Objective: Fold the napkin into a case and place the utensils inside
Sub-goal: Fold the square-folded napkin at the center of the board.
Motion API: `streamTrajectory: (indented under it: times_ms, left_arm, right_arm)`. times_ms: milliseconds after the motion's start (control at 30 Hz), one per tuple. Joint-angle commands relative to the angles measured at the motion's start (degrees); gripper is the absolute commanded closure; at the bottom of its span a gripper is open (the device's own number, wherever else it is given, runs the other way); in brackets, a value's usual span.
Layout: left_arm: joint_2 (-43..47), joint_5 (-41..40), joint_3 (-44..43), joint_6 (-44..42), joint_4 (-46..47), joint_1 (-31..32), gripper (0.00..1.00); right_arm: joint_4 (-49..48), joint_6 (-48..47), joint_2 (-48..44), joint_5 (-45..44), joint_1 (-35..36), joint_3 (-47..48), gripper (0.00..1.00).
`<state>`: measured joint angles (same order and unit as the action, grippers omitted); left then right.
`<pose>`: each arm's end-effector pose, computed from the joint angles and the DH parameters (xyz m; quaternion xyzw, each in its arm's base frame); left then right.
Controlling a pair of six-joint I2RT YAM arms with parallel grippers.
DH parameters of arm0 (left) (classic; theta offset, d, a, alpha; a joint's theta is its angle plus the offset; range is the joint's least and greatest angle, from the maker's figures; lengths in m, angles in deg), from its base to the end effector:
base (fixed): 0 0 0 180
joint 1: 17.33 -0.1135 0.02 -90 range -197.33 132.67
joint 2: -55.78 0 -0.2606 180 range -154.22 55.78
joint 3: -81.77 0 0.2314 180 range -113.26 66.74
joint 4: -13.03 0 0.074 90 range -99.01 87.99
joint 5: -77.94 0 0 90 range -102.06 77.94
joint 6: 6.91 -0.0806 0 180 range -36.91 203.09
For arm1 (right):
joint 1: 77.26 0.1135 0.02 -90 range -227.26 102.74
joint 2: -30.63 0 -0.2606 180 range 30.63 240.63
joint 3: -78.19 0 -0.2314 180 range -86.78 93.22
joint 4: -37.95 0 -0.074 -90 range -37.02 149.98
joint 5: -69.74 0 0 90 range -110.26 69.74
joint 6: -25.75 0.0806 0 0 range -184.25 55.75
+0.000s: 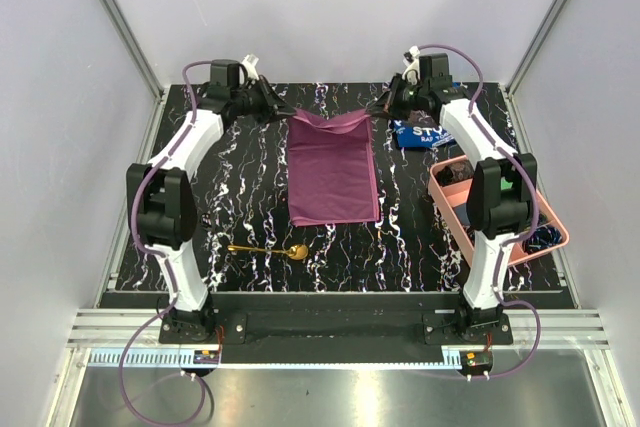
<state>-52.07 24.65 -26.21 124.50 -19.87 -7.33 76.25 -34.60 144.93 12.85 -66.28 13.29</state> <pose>0.4327 -0.1252 0.2871 -0.0803 0.8429 -0.4462 0.2897 0.4539 0.1329 0.2681 0.0151 0.8688 0.3868 0.3089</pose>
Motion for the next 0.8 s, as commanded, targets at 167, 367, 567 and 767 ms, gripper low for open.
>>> streamTrajectory:
  times_ms: [167, 367, 567, 767]
  left_arm:
    - [4.48, 2.93, 8.90, -1.50, -0.68, 0.28, 0.93]
    - [14.85, 0.91, 28.56, -3.62, 0.20, 2.47, 0.93]
    - [18.64, 0.03, 39.58, -1.60, 4.24, 5.55, 0.94]
    - [18.73, -1.55, 43.55, -1.06, 6.00, 6.35, 0.94]
  right_arm:
    - [3.01, 0.15, -0.73, 2.67, -0.61, -2.06, 1.00]
    - [-0.23, 0.41, -8.65, 4.25, -0.52, -17.00, 1.00]
    - [-3.75, 0.41, -12.00, 4.78, 0.27, -28.78, 1.00]
    - [-5.51, 0.15, -12.26, 4.86, 0.62, -33.62, 1.00]
